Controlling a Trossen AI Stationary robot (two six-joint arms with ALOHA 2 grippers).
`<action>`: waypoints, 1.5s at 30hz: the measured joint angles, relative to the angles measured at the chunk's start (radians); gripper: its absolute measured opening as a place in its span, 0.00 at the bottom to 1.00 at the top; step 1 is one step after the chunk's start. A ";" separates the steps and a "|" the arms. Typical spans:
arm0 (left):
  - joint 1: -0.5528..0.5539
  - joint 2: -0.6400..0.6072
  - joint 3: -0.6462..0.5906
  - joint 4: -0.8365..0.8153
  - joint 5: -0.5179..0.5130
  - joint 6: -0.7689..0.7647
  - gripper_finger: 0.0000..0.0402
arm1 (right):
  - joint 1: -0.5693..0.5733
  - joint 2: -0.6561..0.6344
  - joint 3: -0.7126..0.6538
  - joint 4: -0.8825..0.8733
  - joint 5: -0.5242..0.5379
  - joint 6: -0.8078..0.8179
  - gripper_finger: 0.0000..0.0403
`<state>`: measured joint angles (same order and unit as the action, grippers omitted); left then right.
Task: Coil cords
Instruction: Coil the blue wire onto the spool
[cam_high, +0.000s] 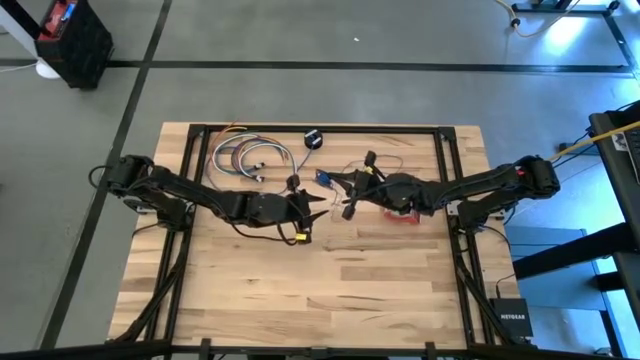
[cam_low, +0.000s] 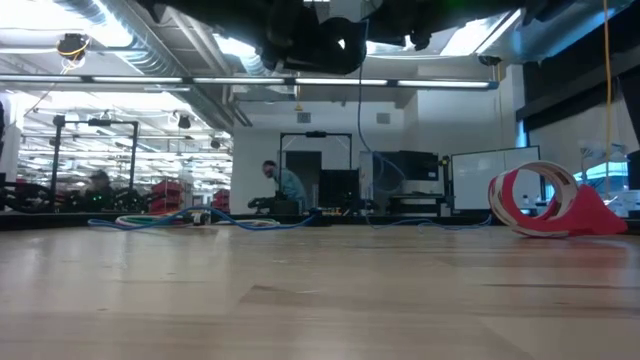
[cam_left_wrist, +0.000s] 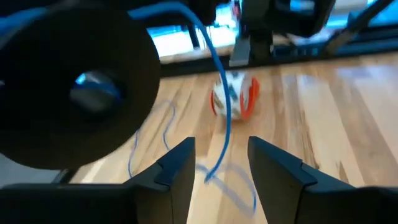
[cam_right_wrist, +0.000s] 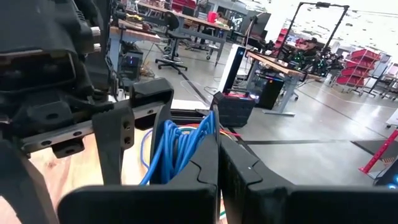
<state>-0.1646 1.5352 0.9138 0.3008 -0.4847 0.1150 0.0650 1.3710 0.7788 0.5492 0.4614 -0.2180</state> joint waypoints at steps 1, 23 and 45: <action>0.000 0.000 -0.008 0.032 0.000 0.011 0.35 | 0.000 -0.003 0.000 0.002 0.000 -0.002 0.01; 0.087 0.089 -0.145 0.406 0.242 -0.002 0.35 | 0.020 -0.039 0.000 -0.029 0.074 -0.051 0.01; 0.104 0.177 -0.108 0.470 0.255 0.009 0.02 | 0.020 -0.039 0.000 -0.033 0.021 -0.042 0.01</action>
<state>-0.0606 1.7119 0.8059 0.7711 -0.2300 0.1244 0.0853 1.3323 0.7788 0.5159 0.4822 -0.2604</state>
